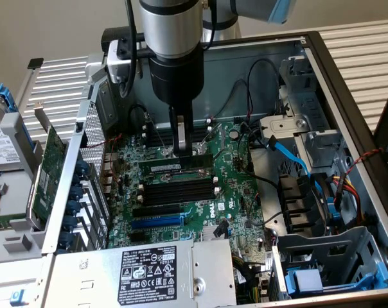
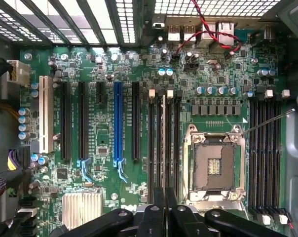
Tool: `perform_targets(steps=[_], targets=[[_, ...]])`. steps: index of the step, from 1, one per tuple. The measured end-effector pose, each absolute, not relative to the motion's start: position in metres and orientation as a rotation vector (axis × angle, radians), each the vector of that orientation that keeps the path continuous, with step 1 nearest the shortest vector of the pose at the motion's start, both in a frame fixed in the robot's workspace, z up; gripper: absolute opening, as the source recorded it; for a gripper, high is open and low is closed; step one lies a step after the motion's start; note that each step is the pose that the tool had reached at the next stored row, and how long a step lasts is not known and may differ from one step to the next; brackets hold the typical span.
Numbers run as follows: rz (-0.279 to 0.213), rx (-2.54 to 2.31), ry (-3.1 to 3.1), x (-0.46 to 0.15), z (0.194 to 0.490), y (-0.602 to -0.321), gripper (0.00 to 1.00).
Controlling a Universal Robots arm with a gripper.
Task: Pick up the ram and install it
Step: 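Insert the ram into the slot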
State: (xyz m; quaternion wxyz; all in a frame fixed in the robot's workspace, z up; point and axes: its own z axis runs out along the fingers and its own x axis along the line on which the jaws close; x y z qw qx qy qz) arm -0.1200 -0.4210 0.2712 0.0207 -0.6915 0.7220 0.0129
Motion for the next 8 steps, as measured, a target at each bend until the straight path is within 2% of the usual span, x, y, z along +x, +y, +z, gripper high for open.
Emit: perform_targets(steps=[8], targets=[[0.038, -2.145, 2.240, -0.1199, 0.2667, -0.4213, 0.12]])
